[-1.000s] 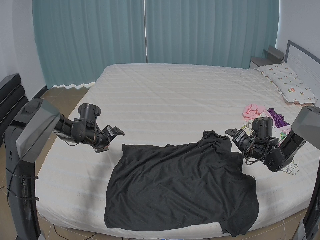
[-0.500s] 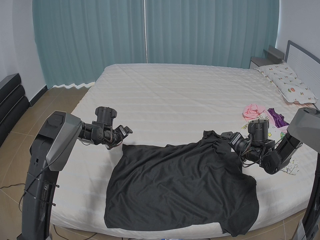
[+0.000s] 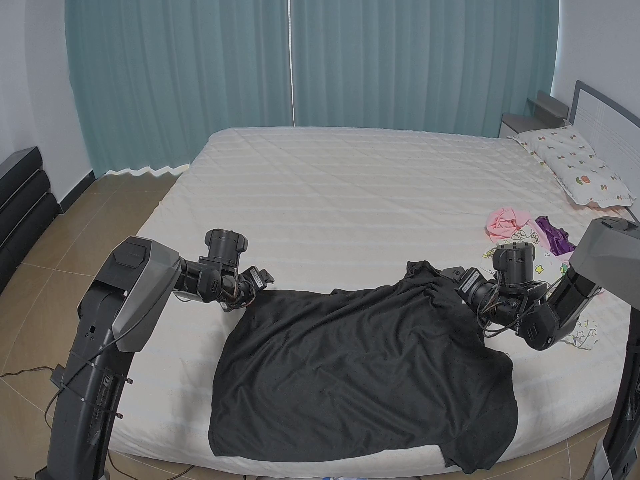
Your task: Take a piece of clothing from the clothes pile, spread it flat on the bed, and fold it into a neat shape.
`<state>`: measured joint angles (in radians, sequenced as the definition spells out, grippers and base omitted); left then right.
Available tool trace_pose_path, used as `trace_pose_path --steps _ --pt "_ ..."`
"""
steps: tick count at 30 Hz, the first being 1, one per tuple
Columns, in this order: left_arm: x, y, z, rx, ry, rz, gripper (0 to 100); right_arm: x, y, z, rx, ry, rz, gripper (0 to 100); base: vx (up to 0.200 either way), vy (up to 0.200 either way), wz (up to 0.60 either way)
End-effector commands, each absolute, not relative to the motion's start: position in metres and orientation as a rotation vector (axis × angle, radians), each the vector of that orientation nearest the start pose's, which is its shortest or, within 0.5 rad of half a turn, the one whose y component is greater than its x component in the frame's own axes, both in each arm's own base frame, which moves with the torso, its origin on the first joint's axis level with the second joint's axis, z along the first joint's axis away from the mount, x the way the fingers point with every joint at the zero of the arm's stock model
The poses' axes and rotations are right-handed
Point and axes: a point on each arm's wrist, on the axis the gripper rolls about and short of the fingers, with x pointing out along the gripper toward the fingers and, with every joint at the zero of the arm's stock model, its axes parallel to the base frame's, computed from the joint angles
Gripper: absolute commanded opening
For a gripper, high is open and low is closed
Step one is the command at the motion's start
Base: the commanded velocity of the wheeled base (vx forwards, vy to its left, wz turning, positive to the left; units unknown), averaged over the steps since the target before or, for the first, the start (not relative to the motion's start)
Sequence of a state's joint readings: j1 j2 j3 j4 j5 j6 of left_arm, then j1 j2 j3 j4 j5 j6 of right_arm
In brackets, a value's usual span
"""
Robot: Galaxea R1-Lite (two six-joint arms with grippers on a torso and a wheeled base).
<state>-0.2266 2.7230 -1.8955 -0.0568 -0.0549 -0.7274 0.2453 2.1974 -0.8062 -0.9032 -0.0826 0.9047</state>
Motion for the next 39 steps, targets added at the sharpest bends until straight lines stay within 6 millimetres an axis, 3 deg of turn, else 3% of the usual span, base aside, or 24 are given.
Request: trace_pose_path --steps 1,7,9,18,33,39 --pt "0.508 -0.12 -0.026 -0.62 0.827 0.02 0 0.361 0.088 0.033 0.803 0.526 -0.076 100 0.0 0.0 0.0" --pt "0.513 -0.114 -0.019 -0.617 0.799 0.061 0 0.362 0.086 0.032 0.806 0.525 -0.082 100 0.0 0.0 0.0" --pt "0.519 -0.103 -0.007 -0.623 0.764 0.1 0 0.362 0.086 0.034 0.808 0.52 -0.082 100 0.0 0.0 0.0" --pt "0.529 -0.079 0.001 -0.649 0.686 0.114 0 0.36 0.084 0.033 0.808 0.522 -0.088 100 0.0 0.0 0.0" --pt "0.535 -0.079 0.004 -0.579 0.595 0.065 0 0.361 0.081 0.034 0.812 0.505 -0.092 100 0.0 0.0 0.0" --pt "0.537 -0.067 0.008 -0.578 0.57 0.111 0 0.362 0.079 0.033 0.814 0.499 -0.105 100 0.0 0.0 0.0"
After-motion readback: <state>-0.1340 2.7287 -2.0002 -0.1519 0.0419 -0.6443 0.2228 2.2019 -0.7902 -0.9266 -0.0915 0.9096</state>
